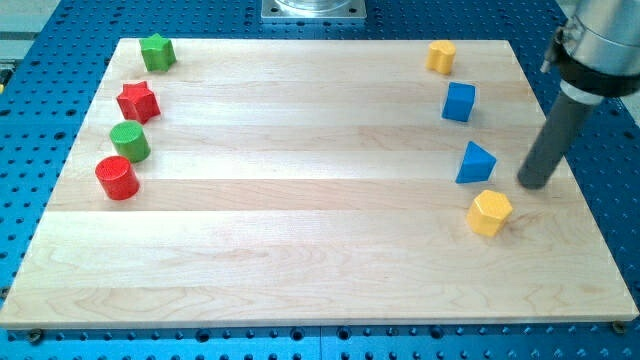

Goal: Point your arm to the bottom right of the triangle

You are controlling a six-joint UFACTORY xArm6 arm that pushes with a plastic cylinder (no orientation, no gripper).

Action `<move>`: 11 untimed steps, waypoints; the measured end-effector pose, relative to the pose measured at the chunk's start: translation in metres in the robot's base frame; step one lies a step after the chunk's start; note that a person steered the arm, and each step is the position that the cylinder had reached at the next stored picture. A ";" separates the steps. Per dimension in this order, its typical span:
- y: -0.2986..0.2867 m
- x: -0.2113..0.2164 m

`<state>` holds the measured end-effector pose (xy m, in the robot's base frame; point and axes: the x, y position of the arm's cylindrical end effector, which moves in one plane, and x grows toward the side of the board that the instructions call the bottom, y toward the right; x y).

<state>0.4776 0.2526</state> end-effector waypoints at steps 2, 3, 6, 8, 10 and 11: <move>0.006 0.054; 0.007 0.054; 0.008 0.054; 0.010 0.054; 0.012 0.054; 0.012 0.054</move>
